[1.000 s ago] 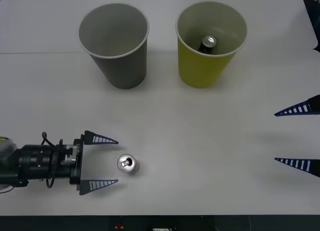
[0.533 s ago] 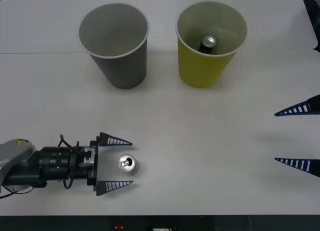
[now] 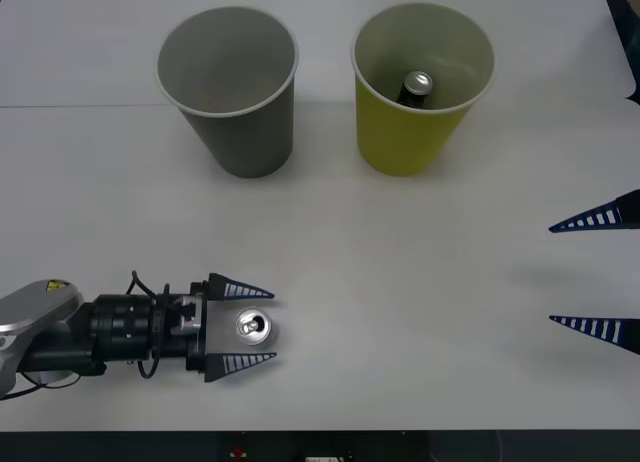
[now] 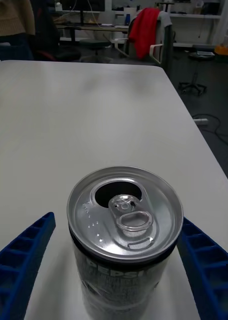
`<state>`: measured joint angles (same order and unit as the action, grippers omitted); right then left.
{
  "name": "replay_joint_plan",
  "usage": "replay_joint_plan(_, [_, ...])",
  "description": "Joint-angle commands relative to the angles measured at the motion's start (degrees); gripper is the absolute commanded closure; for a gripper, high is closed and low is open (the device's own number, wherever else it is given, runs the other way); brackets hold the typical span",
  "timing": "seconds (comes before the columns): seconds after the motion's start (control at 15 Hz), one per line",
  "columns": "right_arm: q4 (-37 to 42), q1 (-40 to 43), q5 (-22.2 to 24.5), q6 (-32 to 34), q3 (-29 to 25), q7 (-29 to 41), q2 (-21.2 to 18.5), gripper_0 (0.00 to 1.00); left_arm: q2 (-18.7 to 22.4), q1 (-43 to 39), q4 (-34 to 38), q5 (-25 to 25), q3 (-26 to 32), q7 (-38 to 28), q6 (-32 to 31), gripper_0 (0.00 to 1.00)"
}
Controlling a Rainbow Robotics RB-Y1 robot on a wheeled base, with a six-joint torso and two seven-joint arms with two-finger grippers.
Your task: Put the can into the green bin and the plastic bottle into the gray bin
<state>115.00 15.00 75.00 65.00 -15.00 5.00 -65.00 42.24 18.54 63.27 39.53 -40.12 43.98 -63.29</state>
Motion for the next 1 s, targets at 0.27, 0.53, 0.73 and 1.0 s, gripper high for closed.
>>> replay_joint_plan(0.27, [0.00,0.00,0.00,0.00,0.00,0.00,0.00,0.00,0.04,-0.08,0.01,0.19,-0.04,0.31,0.01,1.00])
replay_joint_plan(0.53, [0.00,0.00,0.00,0.00,0.00,0.00,0.00,0.00,0.21,0.45,0.72,0.19,0.40,-0.39,0.01,1.00])
replay_joint_plan(0.73, [0.00,0.00,0.00,0.00,0.00,0.00,0.00,0.00,0.92,0.80,3.18,5.38,4.35,-3.99,-0.08,1.00])
replay_joint_plan(1.0, [0.00,0.00,0.00,0.00,0.00,0.00,0.00,0.00,1.00,0.71,4.85,9.24,7.78,-10.41,-1.75,1.00])
